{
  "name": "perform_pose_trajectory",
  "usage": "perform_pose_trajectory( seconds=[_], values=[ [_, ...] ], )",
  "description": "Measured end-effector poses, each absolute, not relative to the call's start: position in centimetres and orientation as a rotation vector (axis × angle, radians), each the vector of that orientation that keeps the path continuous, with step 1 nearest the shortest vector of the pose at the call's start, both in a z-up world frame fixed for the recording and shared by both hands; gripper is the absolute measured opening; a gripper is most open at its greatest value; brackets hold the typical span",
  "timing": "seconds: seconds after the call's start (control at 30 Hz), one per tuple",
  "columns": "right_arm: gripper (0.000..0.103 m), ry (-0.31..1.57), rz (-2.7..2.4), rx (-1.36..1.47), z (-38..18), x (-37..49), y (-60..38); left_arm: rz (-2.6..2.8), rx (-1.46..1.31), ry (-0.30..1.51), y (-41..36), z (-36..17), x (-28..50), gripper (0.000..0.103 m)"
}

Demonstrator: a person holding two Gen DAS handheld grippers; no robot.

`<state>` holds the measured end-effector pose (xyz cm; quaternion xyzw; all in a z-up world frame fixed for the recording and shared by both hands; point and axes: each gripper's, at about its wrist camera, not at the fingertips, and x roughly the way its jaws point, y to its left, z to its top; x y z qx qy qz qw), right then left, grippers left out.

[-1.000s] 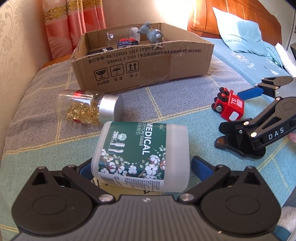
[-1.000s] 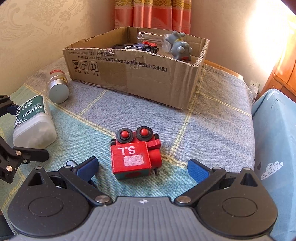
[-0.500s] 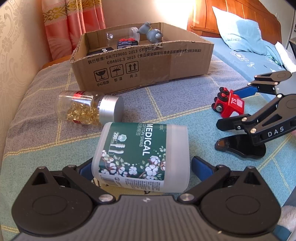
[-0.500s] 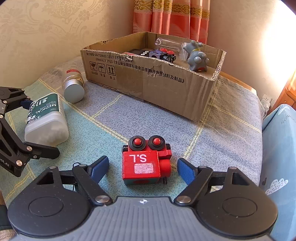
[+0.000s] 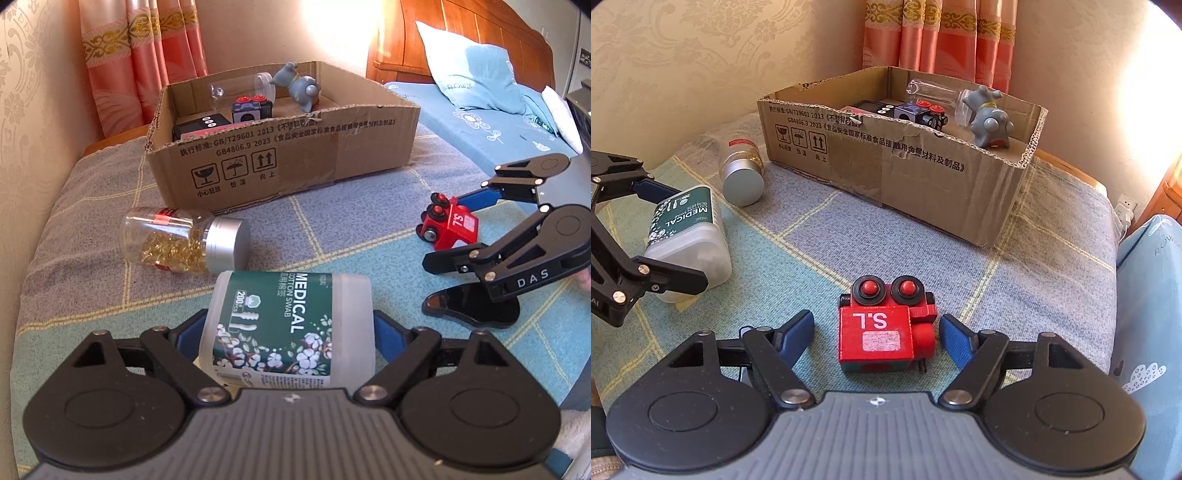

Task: Organize rigid objects
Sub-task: 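Lift the bottle with the left gripper while the right gripper grasps and lifts the red truck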

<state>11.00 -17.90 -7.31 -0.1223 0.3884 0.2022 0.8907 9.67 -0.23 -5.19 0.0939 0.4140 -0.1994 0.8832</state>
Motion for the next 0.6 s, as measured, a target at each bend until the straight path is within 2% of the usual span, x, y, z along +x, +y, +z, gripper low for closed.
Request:
perform_pose_trajectory(
  seconds=[0.1, 0.33, 0.6],
  values=[
    [0.076, 0.805, 0.420, -0.259, -7.3, 11.0, -17.9, -0.412, 0.187, 0.870, 0.0, -5.3, 9.7, 0.085],
    [0.058, 0.815, 0.404, -0.256, -6.9, 11.0, -18.1, -0.423, 0.159, 0.879, 0.4, -5.0, 9.9, 0.084],
    [0.056, 0.819, 0.389, -0.271, -6.3, 10.3, -18.2, -0.455, 0.172, 0.875, 0.6, -3.9, 9.4, 0.083]
  ],
)
